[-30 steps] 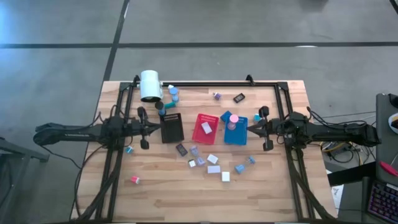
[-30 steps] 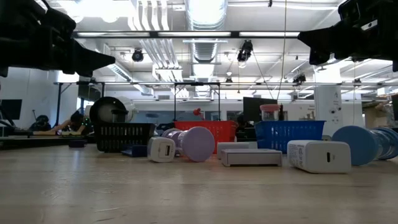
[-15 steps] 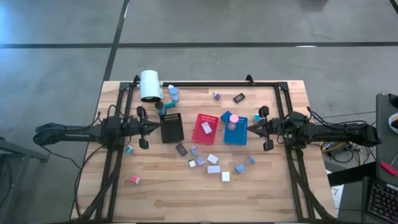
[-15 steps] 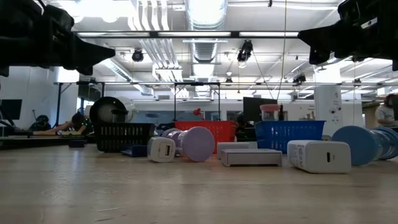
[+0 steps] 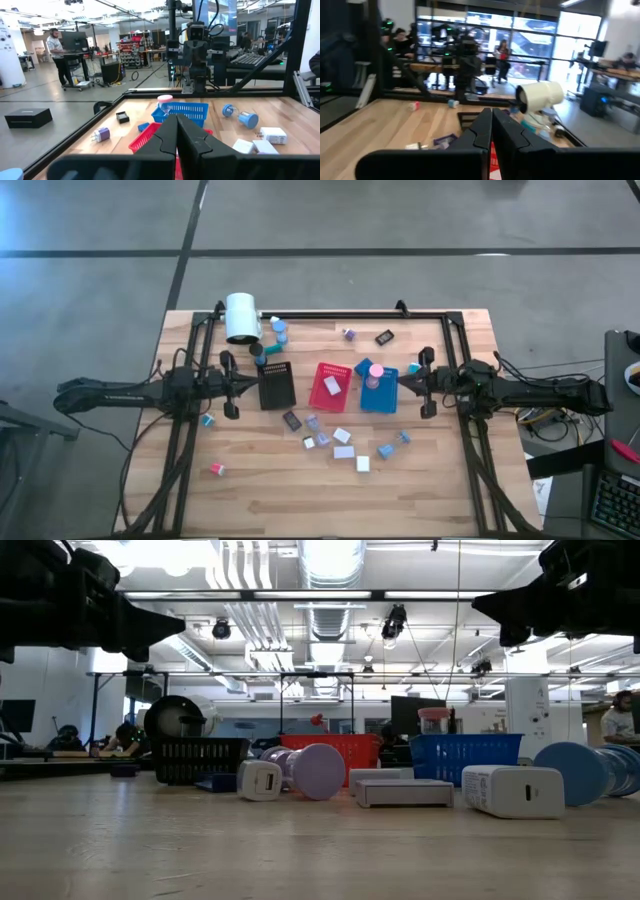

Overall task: Pick & Place Office items
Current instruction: Put the violet charger adapter into the black bin

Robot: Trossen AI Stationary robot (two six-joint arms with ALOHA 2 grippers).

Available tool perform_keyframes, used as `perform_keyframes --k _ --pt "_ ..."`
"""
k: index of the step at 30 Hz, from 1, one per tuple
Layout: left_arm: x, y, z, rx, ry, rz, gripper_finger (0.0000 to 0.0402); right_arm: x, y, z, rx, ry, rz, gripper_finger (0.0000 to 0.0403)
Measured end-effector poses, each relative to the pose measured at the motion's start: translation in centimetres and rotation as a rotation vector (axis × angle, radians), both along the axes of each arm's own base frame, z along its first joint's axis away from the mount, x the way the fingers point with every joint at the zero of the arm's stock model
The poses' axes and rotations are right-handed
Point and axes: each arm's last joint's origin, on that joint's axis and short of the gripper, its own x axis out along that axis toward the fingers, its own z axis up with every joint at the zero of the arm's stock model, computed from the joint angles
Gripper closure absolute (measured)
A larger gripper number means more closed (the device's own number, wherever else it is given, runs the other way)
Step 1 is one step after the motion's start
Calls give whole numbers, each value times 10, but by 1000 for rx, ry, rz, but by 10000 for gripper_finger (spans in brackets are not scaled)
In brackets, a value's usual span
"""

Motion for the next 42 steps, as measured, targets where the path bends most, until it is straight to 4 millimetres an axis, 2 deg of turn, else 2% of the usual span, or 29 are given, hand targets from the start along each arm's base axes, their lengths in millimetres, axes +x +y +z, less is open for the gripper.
perform_keyframes --k 3,13,33,38,42 --pt "0 0 1 -17 -6 -1 394 0 0 0 16 -1 -1 394" --pt "1 0 25 -98 -17 -5 394 0 0 5 56 -16 3 394" --pt "1 2 20 -105 10 56 394 1 0 4 52 -6 -2 394" --pt "1 2 22 -104 0 55 394 3 -5 8 173 20 -140 394" --pt "1 2 23 -104 -2 55 394 15 -9 23 189 174 -229 394"
